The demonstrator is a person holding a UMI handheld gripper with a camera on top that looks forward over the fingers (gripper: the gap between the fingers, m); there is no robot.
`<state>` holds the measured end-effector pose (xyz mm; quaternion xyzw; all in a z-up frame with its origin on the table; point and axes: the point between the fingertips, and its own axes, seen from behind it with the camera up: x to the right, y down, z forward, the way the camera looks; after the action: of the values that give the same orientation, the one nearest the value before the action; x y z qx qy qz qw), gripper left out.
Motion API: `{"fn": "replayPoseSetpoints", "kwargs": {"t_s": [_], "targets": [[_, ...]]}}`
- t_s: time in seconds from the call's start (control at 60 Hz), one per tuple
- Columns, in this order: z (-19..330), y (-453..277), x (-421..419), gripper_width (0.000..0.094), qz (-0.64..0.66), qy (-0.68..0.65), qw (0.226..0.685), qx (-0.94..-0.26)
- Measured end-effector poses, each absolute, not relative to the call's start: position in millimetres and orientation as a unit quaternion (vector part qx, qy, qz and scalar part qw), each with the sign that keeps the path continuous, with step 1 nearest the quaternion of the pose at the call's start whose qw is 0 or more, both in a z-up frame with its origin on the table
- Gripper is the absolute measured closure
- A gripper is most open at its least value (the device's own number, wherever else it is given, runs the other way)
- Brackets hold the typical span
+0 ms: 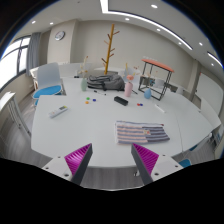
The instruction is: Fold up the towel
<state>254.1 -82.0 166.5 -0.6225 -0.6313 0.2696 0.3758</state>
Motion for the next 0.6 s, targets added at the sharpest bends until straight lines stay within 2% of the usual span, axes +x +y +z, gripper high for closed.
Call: {"fn": "replayPoseSetpoints", "kwargs": {"t_s": [0.3,0.6], "targets": [[129.6,-39.0,197.7,0.0085,0.267,-0.623,0.386,-0.626],[44.8,-20.3,102.2,0.0085,0.276,-0.640,0.357,-0.621]]}}
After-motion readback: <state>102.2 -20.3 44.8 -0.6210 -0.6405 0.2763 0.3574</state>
